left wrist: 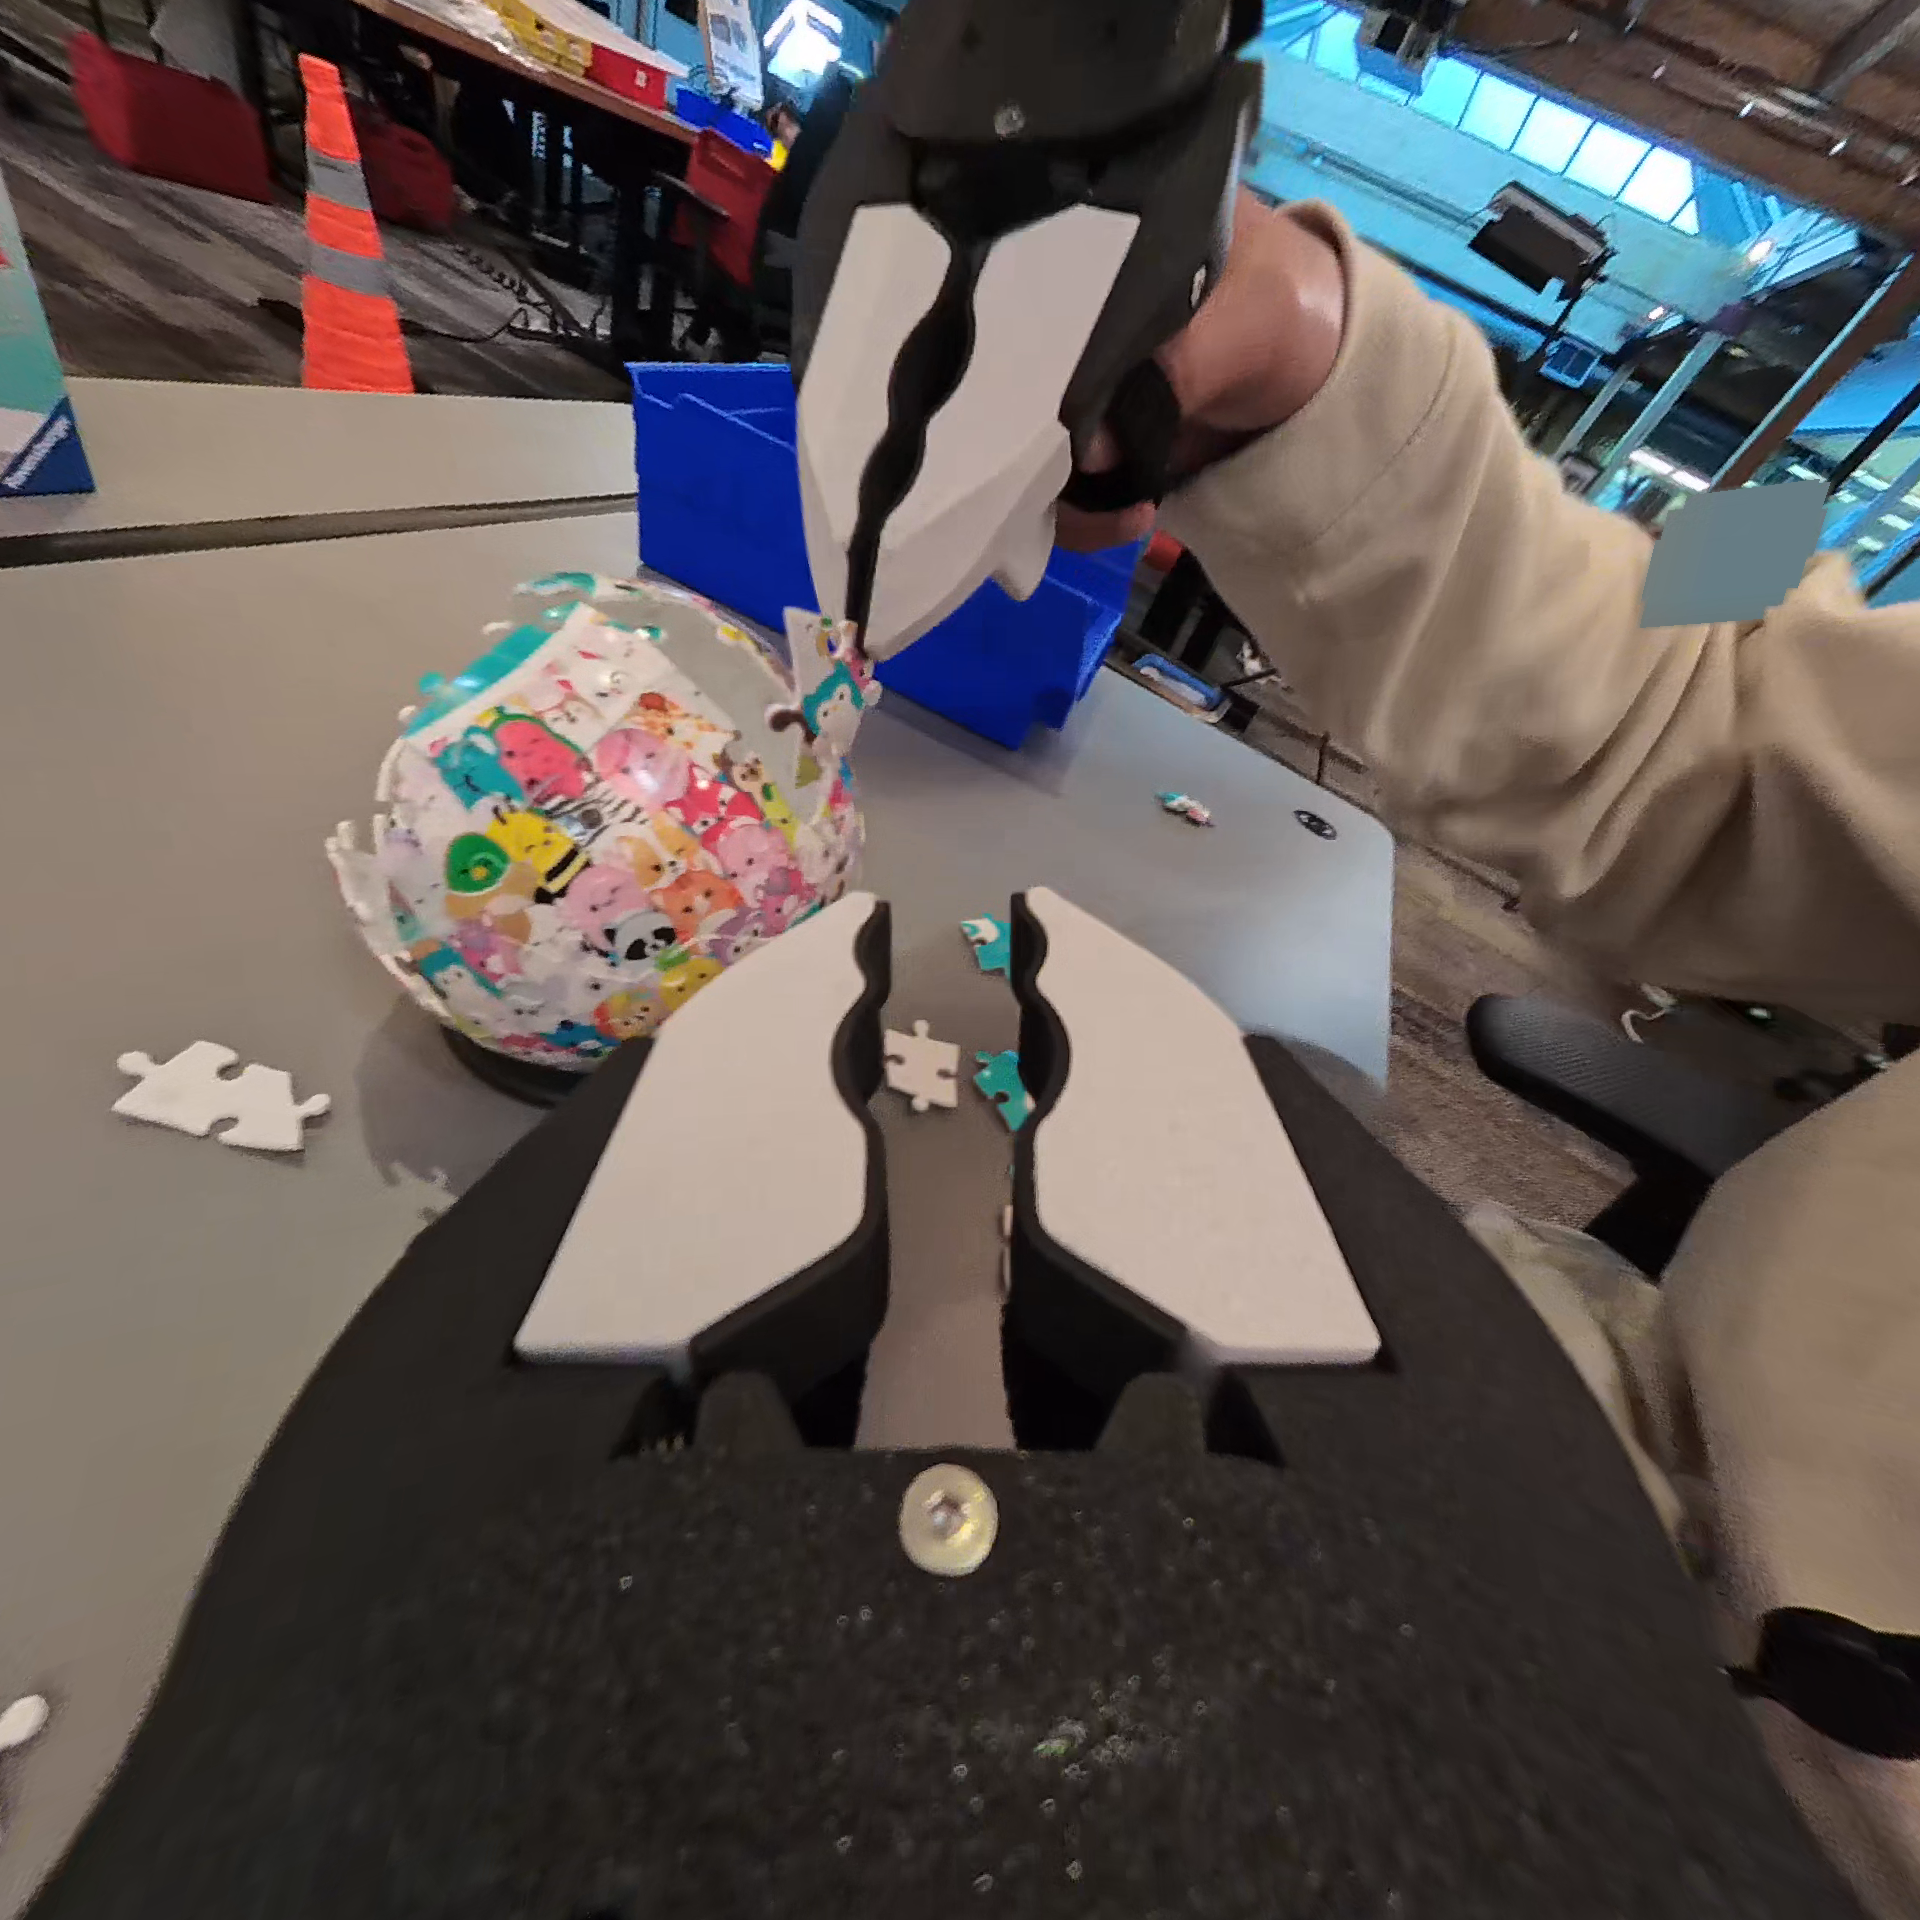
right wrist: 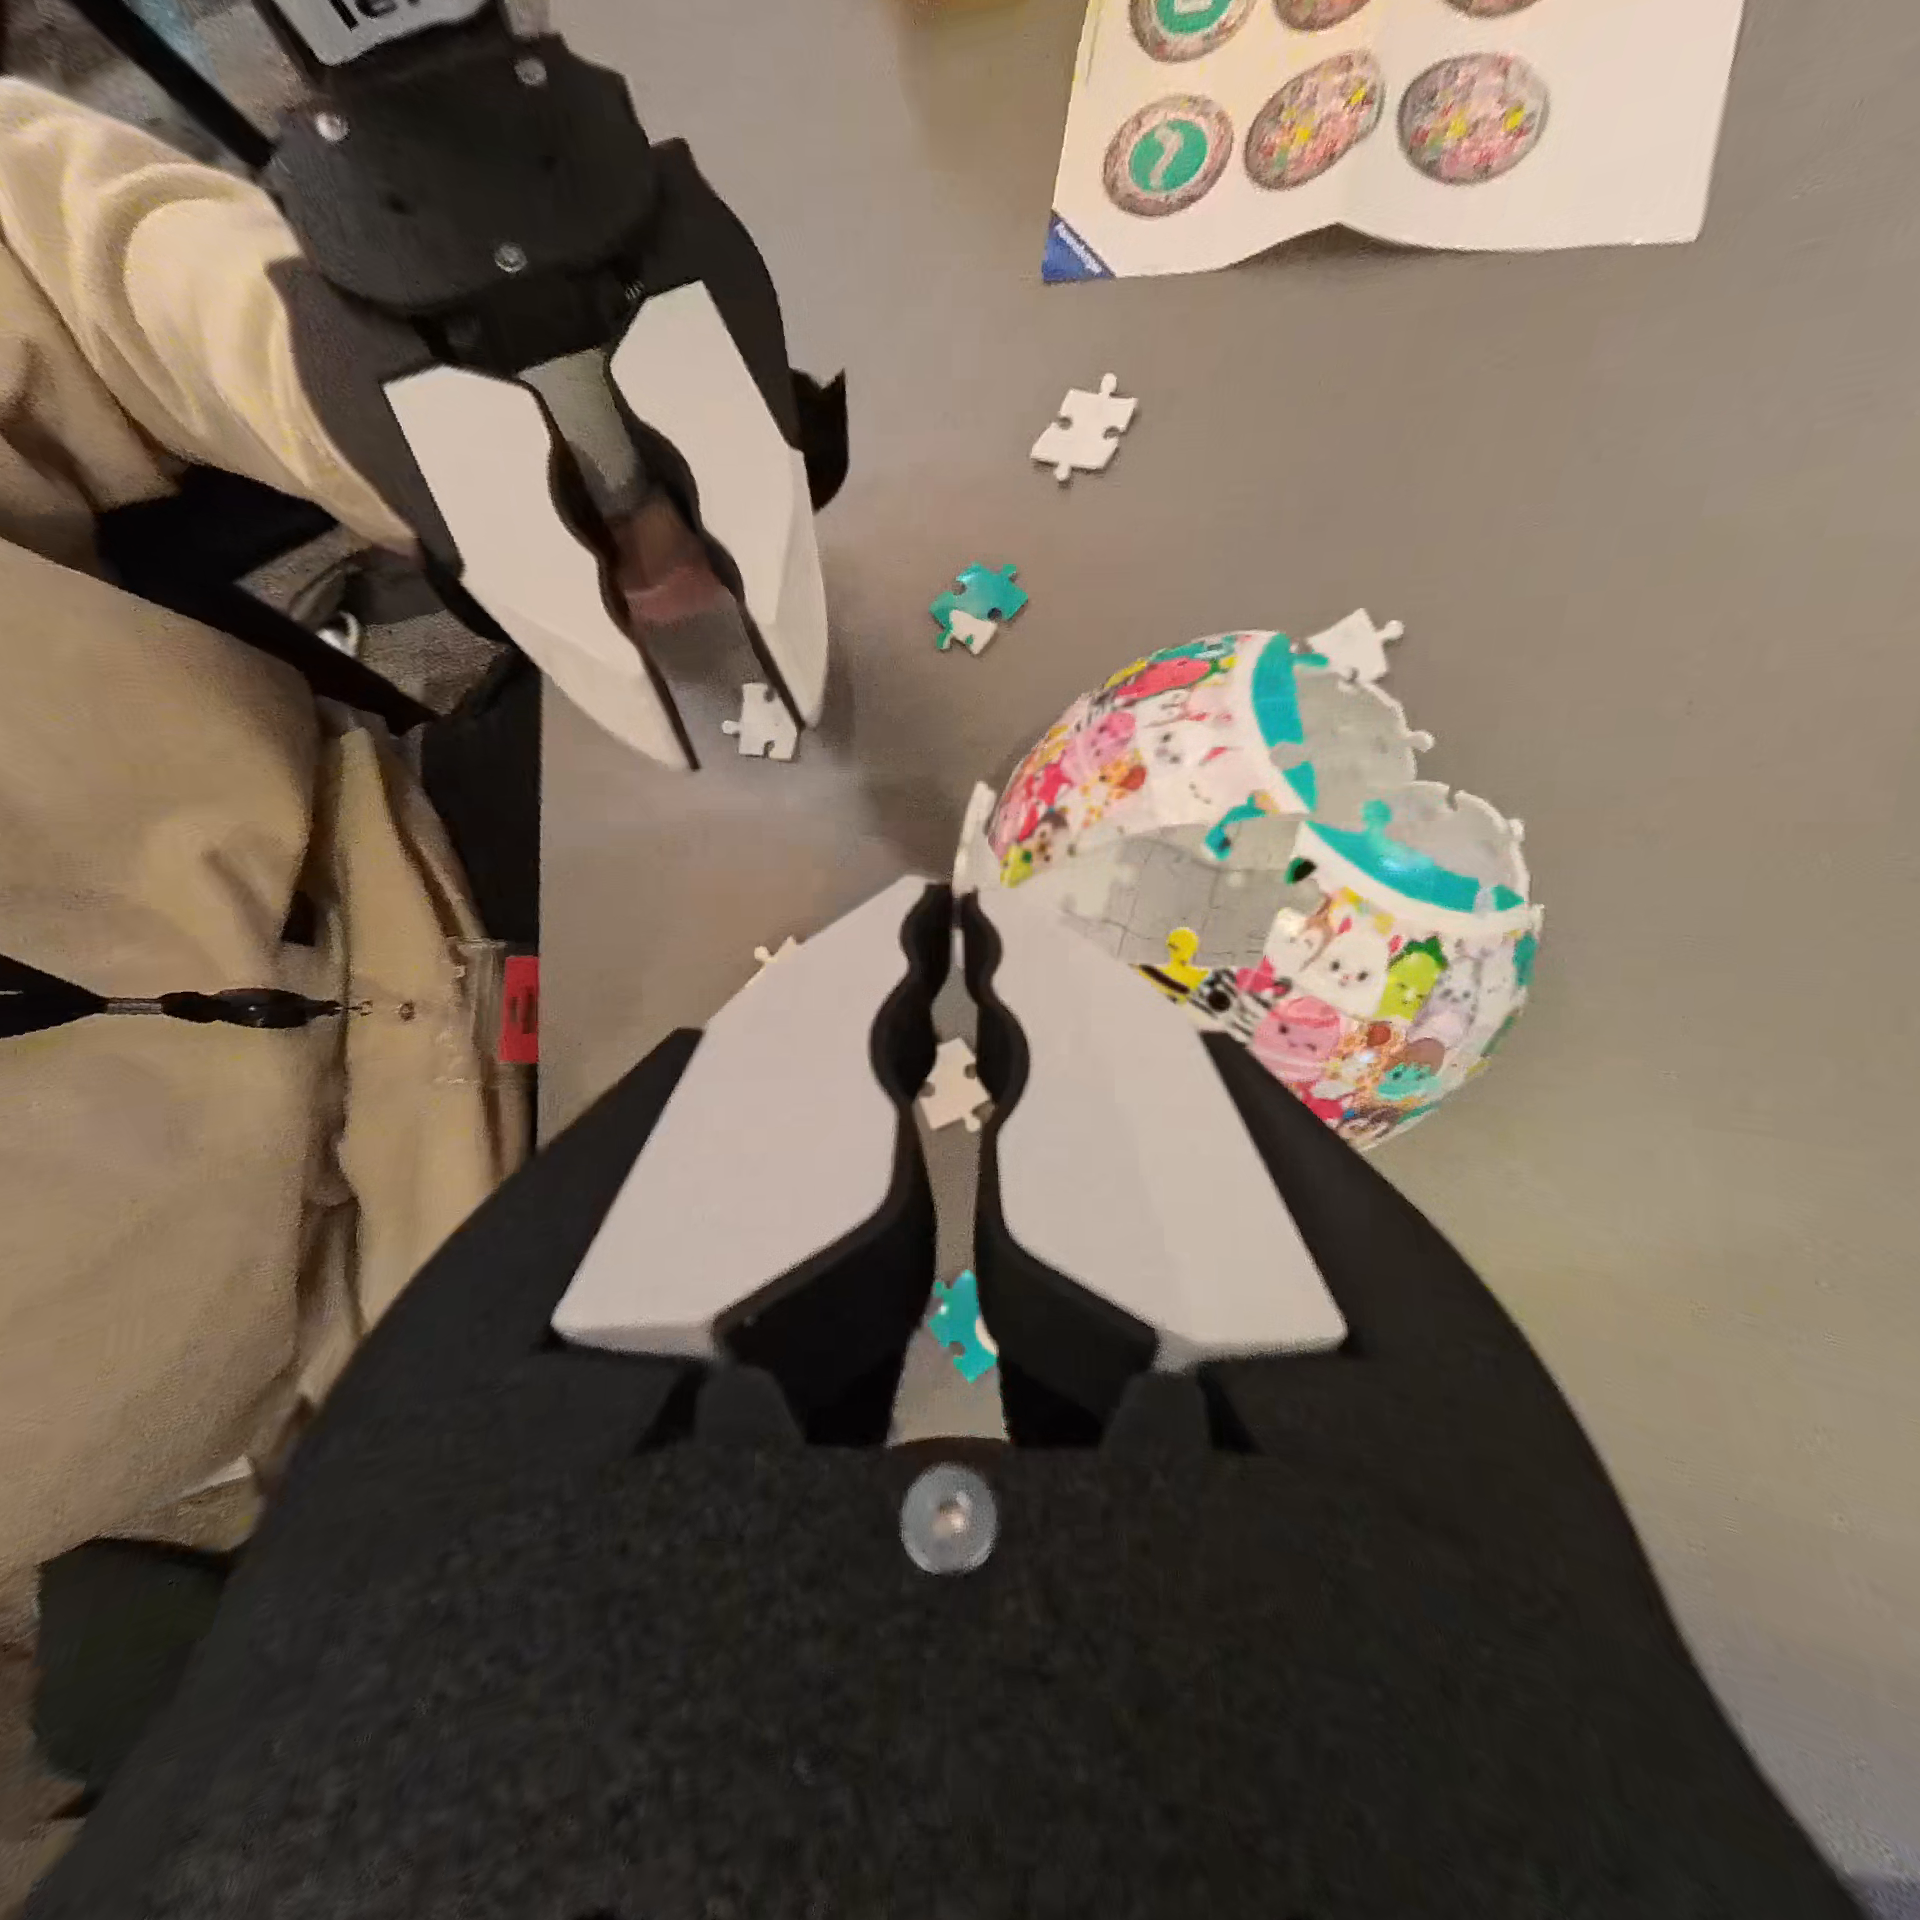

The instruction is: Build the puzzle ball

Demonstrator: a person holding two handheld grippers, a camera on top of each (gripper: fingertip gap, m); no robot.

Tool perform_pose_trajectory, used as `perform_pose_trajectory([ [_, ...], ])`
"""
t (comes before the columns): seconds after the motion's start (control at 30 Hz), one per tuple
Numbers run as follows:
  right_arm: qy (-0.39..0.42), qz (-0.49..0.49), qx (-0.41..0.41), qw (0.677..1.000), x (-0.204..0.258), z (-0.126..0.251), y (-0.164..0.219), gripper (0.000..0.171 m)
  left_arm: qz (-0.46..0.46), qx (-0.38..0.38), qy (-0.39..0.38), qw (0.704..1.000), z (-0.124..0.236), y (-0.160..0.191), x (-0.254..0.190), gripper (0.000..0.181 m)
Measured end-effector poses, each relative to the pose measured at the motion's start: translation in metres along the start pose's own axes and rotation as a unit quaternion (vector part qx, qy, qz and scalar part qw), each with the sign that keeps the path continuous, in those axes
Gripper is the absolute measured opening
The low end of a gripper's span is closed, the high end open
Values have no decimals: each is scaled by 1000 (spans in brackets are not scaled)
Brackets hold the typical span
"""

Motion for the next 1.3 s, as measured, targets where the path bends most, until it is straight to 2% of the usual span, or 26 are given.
perform_pose_trajectory([
  [0.2,-51,-36,35,997,-9,-5,3,2,-41,9,-13,999,-6,-8,10,0],
  [0.47,-8,-14,37,999,-19,-11,7,5,-82,26,-41,995,-17,-25,31,0],
  [0.83,87,46,26,995,-22,-12,10,5,-148,76,-58,984,-39,-14,29,0],
  [1.03,87,34,3,996,-23,-13,11,4,-191,102,-84,973,-49,-9,32,0],
  [1.3,92,38,-11,995,-24,-13,10,0,-188,113,-88,972,-49,-4,35,0],
])
Point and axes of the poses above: each gripper's, where its closed fingertips meet, z back along the fingers, y out of its underside, x = y × z across the jaws, the point moved 3 cm from there along z, back along the fingers, and after that the axes turned 12 degrees about y, right-handed, at the moved point
